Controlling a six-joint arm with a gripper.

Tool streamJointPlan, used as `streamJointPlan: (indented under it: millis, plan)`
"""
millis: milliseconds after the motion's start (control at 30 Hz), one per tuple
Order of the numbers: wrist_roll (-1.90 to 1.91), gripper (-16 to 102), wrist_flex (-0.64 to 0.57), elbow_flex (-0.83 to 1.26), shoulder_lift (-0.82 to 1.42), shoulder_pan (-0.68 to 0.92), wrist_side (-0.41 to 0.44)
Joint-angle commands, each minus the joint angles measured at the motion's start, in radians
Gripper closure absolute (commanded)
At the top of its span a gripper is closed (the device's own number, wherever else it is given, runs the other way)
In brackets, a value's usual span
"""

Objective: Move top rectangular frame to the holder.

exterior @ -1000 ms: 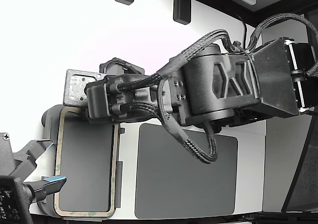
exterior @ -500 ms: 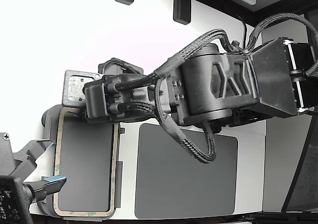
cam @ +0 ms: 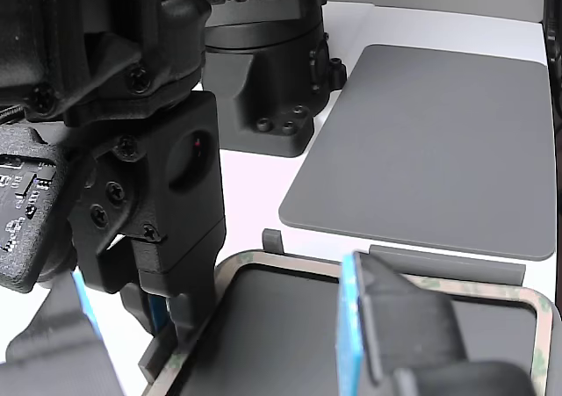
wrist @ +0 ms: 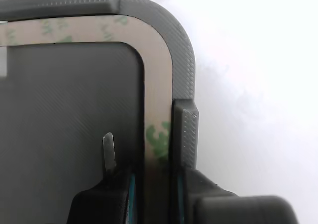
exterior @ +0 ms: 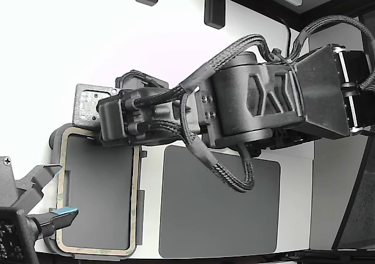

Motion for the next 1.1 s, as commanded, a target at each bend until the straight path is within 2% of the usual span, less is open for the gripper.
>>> streamJointPlan:
  millis: [0,67,167,367,567,800,967,1067]
  plan:
    - [-0.003,41,-0.005,-0.025,0.02,-0.014,-0.002]
    - [0.003,15,-0.006,-0.026,0.02,-0.014,-0.003]
    - [0.005,-14,-0.008,-0.031,0.02,-0.014,-0.003]
    - [0.02,-14,0.012,-0.058,0.037,-0.011,0.02]
    - [0.16,-14,-0.009,0.032,0.189,-0.023,0.087]
    - [0.206,-14,-0.161,0.259,0.456,-0.064,0.115]
    - [0.143,-14,-0.328,0.506,0.739,-0.117,0.107]
    - [0.112,-14,-0.385,0.624,0.879,-0.147,0.114]
